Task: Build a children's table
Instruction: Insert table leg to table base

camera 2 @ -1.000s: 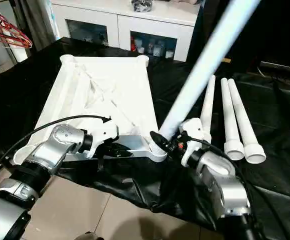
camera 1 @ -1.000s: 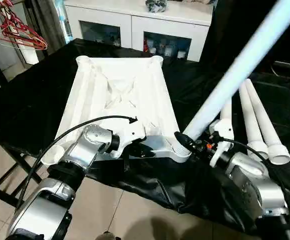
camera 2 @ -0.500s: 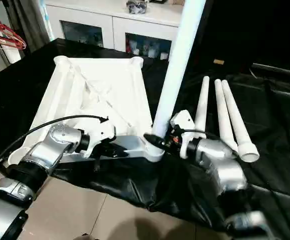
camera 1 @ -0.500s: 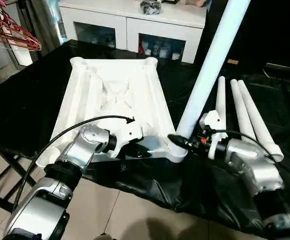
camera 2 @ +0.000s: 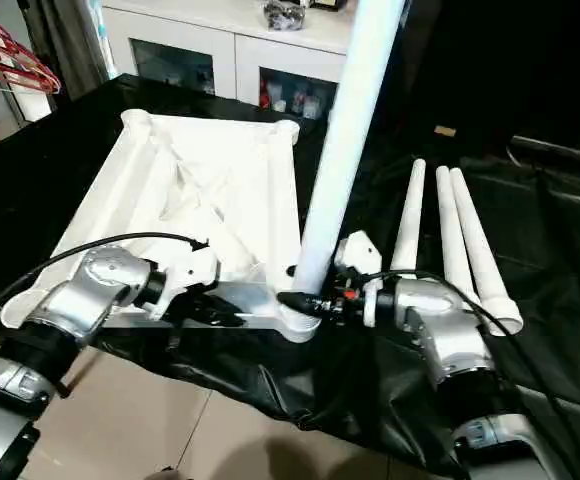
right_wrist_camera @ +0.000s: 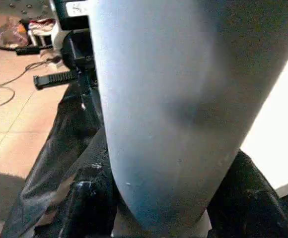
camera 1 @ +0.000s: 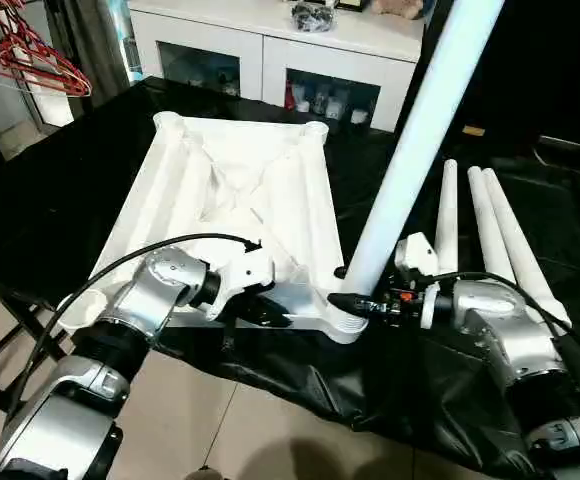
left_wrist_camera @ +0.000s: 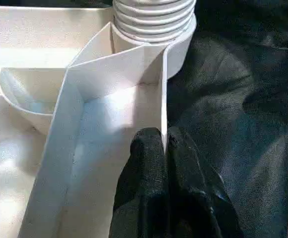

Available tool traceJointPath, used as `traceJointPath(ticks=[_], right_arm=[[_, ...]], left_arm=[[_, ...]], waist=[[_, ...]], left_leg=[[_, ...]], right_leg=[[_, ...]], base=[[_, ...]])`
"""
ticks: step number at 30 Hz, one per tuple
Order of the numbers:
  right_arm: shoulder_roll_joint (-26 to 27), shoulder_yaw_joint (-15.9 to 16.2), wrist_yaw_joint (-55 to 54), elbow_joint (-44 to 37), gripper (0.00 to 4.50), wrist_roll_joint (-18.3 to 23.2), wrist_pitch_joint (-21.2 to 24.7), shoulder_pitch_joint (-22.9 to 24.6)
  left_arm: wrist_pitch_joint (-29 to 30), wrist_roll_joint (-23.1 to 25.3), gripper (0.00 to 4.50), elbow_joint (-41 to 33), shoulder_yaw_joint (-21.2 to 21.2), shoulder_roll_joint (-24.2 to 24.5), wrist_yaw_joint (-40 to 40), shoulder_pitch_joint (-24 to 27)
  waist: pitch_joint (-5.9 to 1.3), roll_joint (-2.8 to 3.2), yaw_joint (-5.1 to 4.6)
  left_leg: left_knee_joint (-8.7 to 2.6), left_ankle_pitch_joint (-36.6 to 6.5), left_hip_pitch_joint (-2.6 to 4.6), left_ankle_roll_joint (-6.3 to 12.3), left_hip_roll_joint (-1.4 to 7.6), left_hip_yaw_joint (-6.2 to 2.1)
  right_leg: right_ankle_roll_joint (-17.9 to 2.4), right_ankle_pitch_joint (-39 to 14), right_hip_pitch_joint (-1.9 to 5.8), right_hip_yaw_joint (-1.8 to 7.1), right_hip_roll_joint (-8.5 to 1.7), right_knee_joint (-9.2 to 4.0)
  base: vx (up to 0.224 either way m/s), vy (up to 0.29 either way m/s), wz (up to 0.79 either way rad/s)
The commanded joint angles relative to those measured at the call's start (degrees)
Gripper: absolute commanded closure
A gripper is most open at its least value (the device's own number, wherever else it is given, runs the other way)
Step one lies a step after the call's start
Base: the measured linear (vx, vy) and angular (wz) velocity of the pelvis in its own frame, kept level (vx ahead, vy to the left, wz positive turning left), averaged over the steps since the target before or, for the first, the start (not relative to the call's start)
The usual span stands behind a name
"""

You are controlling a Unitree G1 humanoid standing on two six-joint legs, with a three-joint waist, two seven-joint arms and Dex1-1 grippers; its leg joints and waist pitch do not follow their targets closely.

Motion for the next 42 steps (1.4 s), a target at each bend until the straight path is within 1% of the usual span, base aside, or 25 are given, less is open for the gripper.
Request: traceJointPath(ticks=[1, 3, 5, 6, 7, 10, 11, 13, 15, 19, 21, 23, 24, 25, 26, 28, 29, 31, 33, 35, 36, 37, 38, 40, 42], right_arm=[[2.1, 1.0, -6.2, 7.0, 2.60, -4.5, 1.5, 1.0], [3.2, -0.2, -10.4, 8.9, 2.60, -4.7, 1.4, 0.2], [4.6, -1.6, -16.3, 11.5, 2.60, -5.1, 1.1, -1.0], [6.5, -3.3, -21.9, 14.2, 2.60, -4.7, 2.1, -2.5], [7.3, -3.9, -24.0, 15.3, 2.61, -4.5, 2.6, -3.1], [9.6, -5.0, -29.4, 18.1, 2.61, -4.3, 4.8, -4.8], [10.4, -4.4, -31.3, 19.2, 2.61, -5.3, 4.8, -5.4], [12.1, -4.1, -34.3, 21.2, 2.61, -6.8, 4.7, -6.4], [13.0, -4.3, -35.0, 21.8, 2.61, -6.7, 5.2, -6.9], [13.6, -3.9, -35.2, 22.6, 2.61, -7.3, 5.0, -7.5], [13.7, -4.0, -35.3, 23.0, 2.61, -7.5, 4.9, -7.8], [13.8, -4.2, -35.0, 23.2, 2.61, -7.3, 5.0, -8.0], [13.7, -4.1, -34.7, 23.4, 2.61, -7.5, 5.2, -8.3], [13.8, -4.1, -34.7, 23.8, 2.05, -7.7, 5.2, -8.5], [13.8, -4.3, -34.3, 23.5, 2.05, -7.4, 4.9, -8.6], [13.9, -4.6, -34.0, 23.5, 1.85, -7.2, 4.6, -8.7], [13.8, -4.8, -33.2, 23.0, 1.71, -6.8, 4.6, -8.8], [13.6, -5.1, -31.9, 22.2, 1.45, -6.1, 4.6, -8.7], [12.8, -4.9, -29.7, 20.5, 1.26, -5.9, 4.5, -8.6], [12.3, -4.7, -28.4, 19.6, 1.26, -5.8, 4.5, -8.4], [11.7, -4.4, -26.2, 18.4, 1.14, -5.6, 4.5, -8.1], [11.1, -4.1, -23.8, 17.3, 1.14, -5.1, 4.9, -7.7], [10.5, -3.7, -21.7, 16.1, 1.14, -4.7, 5.1, -7.3], [10.2, -3.4, -20.8, 15.6, 1.14, -4.6, 5.1, -7.0], [8.6, -2.4, -16.4, 12.9, 1.14, -4.0, 5.6, -5.9]], left_arm=[[0.3, -1.3, 4.50, -1.4, 2.1, -1.7, 3.5, -1.0], [0.6, -0.8, 4.50, -1.2, 2.5, -2.9, 6.7, -1.2], [1.9, -0.5, 4.50, -1.3, 3.2, -4.4, 10.5, -1.6], [4.2, -0.3, 4.50, -1.5, 4.1, -6.3, 14.6, -2.2], [5.1, -0.3, 4.50, -1.7, 4.5, -7.0, 16.2, -2.4], [7.8, 0.5, 4.50, -3.0, 4.7, -9.1, 20.6, -2.5], [9.1, 1.4, 4.50, -3.7, 4.7, -10.5, 23.6, -2.3], [11.0, 2.8, 4.50, -4.7, 4.6, -12.9, 29.0, -2.0], [11.7, 2.7, 4.50, -5.0, 4.9, -14.4, 31.2, -1.8], [11.3, 2.1, 4.50, -5.3, 4.2, -15.2, 30.2, -1.4], [11.3, 2.1, 4.50, -5.8, 3.9, -15.2, 29.4, -1.0], [11.6, 1.9, 4.50, -6.2, 3.8, -15.1, 28.9, -0.8], [12.1, 1.9, 4.50, -7.0, 3.3, -14.8, 28.1, -0.2], [12.6, 2.0, 4.50, -7.5, 3.1, -14.7, 28.0, 0.1], [12.5, 1.9, 4.50, -8.0, 2.9, -14.6, 27.4, 0.5], [12.5, 1.7, 4.50, -8.3, 2.7, -14.5, 27.2, 0.8], [11.8, 1.7, 4.50, -8.2, 2.6, -14.3, 27.0, 1.0], [10.2, 1.6, 4.50, -8.1, 2.5, -13.9, 26.6, 1.3], [8.7, 0.7, 4.50, -7.9, 2.7, -13.2, 24.6, 1.4], [8.7, 0.3, 4.50, -8.2, 2.7, -12.6, 23.3, 1.5], [8.1, -0.1, 4.50, -8.9, 2.4, -11.8, 21.5, 1.9], [7.9, -0.4, 4.50, -9.4, 2.1, -11.2, 20.0, 2.2], [7.8, -0.5, 4.50, -9.6, 1.9, -10.6, 18.8, 2.4], [7.5, -0.6, 4.50, -9.7, 1.7, -10.3, 18.2, 2.5], [6.7, -1.1, 4.50, -10.2, 1.2, -9.0, 15.3, 2.9]], waist=[[-2.58, 0.94, 0.15], [-2.52, 0.62, -0.36], [-2.41, 0.65, -0.38], [-2.35, 0.23, -0.75], [-2.37, 0.42, -0.94], [-2.20, 0.88, -1.12], [-2.10, 0.93, -1.22], [-2.12, 0.88, -1.23], [-2.08, 0.96, -1.17], [-2.24, 0.83, -1.20], [-2.12, 0.92, -1.27], [-2.10, 0.87, -1.28], [-2.08, 0.92, -1.26], [-2.13, 0.89, -1.29], [-2.06, 0.56, -1.46], [-2.19, 0.80, -1.43], [-2.33, 0.36, -1.31], [-2.32, 0.60, -1.09], [-2.37, 0.34, -1.04], [-2.54, 0.45, -0.63], [-2.57, 0.77, -0.42], [-2.63, 0.72, -0.39], [-2.73, 0.51, -0.43], [-2.82, 0.66, -0.32], [-2.96, 0.70, -0.09]], left_leg=[[-5.11, -19.1, 0.89, -0.31, 4.39, -2.07], [-5.22, -19.3, 0.56, -1.04, 4.15, -2.37], [-5.09, -19.7, 0.79, -1.09, 4.00, -2.29], [-5.00, -20.3, 1.03, -1.24, 3.96, -2.35], [-5.00, -20.2, 1.00, -1.43, 3.98, -2.44], [-4.96, -22.0, 1.28, -1.39, 3.78, -2.61], [-5.02, -23.1, 1.49, -1.44, 3.87, -2.60], [-4.86, -23.5, 1.68, -1.37, 3.72, -2.54], [-4.95, -23.7, 1.66, -1.14, 3.76, -2.57], [-5.44, -23.2, 1.29, -0.50, 3.95, -2.55], [-5.44, -23.8, 1.32, -0.58, 3.87, -2.54], [-5.47, -24.1, 1.26, -0.57, 3.86, -2.60], [-5.43, -24.2, 1.47, -0.50, 3.83, -2.56], [-5.45, -24.3, 1.45, -0.60, 3.91, -2.60], [-5.54, -23.9, 1.16, -0.40, 3.92, -2.60], [-5.48, -23.5, 1.32, -0.33, 3.91, -2.53], [-5.43, -22.2, 1.29, -0.10, 4.03, -2.32], [-5.54, -20.7, 1.17, 0.37, 4.01, -2.15], [-5.56, -19.1, 0.94, 0.74, 3.97, -1.98], [-5.35, -16.7, 1.07, 1.47, 3.96, -1.63], [-5.30, -15.6, 1.14, 1.70, 3.93, -1.49], [-5.28, -15.4, 1.07, 1.96, 3.92, -1.47], [-5.28, -13.7, 0.63, 2.46, 4.00, -1.41], [-5.19, -11.8, 0.63, 3.11, 3.99, -1.31], [-5.14, -9.7, 0.36, 3.62, 3.95, -1.31]], right_leg=[[-10.0, -22.8, 1.94, 3.87, -6.97, -5.66], [-9.3, -25.6, 2.20, 3.69, -7.11, -5.74], [-8.3, -27.9, 1.95, 3.63, -7.12, -6.16], [-7.5, -30.8, 1.73, 3.51, -7.11, -6.50], [-7.7, -30.9, 1.67, 3.53, -7.23, -6.33], [-6.3, -33.2, 1.39, 3.16, -7.04, -7.08], [-6.3, -33.2, 1.10, 3.17, -6.92, -7.21], [-6.2, -33.6, 0.98, 3.12, -6.94, -7.36], [-5.9, -33.5, 1.01, 3.05, -6.87, -7.48], [-6.2, -29.9, 1.27, 3.18, -6.77, -7.30], [-6.4, -30.2, 1.16, 3.23, -6.85, -7.33], [-5.9, -31.8, 1.23, 3.24, -7.08, -7.54], [-5.7, -32.3, 0.98, 3.25, -7.03, -7.64], [-5.8, -32.1, 1.02, 3.31, -7.08, -7.53], [-5.9, -31.9, 1.15, 3.31, -7.08, -7.53], [-6.1, -31.3, 0.98, 3.44, -6.96, -7.42], [-6.7, -29.3, 1.00, 3.65, -7.08, -7.28], [-7.4, -26.7, 1.11, 3.79, -6.91, -6.95], [-8.0, -24.7, 1.37, 3.88, -6.85, -6.69], [-8.7, -22.4, 1.38, 4.11, -6.93, -6.52], [-9.3, -21.0, 1.39, 4.16, -6.92, -6.40], [-9.5, -20.4, 1.55, 4.11, -6.83, -6.34], [-9.8, -18.2, 1.92, 4.13, -6.75, -5.90], [-10.5, -15.8, 1.98, 4.07, -6.67, -5.64], [-10.7, -13.2, 2.43, 3.96, -6.57, -5.28]], base=[[0.000, 0.000, 0.00], [0.000, 0.000, 0.00], [0.000, 0.000, 0.00], [0.000, 0.000, 0.00], [0.000, 0.000, 0.00], [0.000, 0.000, 0.00], [0.000, 0.000, 0.00], [0.000, 0.000, 0.00], [0.000, 0.000, 0.00], [0.000, 0.000, 0.00], [0.000, 0.000, 0.00], [0.000, 0.000, 0.00], [0.000, 0.000, 0.00], [0.000, 0.000, 0.00], [0.000, 0.000, 0.00], [0.000, 0.000, 0.00], [0.000, 0.000, 0.00], [0.000, 0.000, 0.00], [0.000, 0.000, 0.00], [0.000, 0.000, 0.00], [0.000, 0.000, 0.00], [0.000, 0.000, 0.00], [0.000, 0.000, 0.00], [0.000, 0.000, 0.00], [0.000, 0.000, 0.00]])
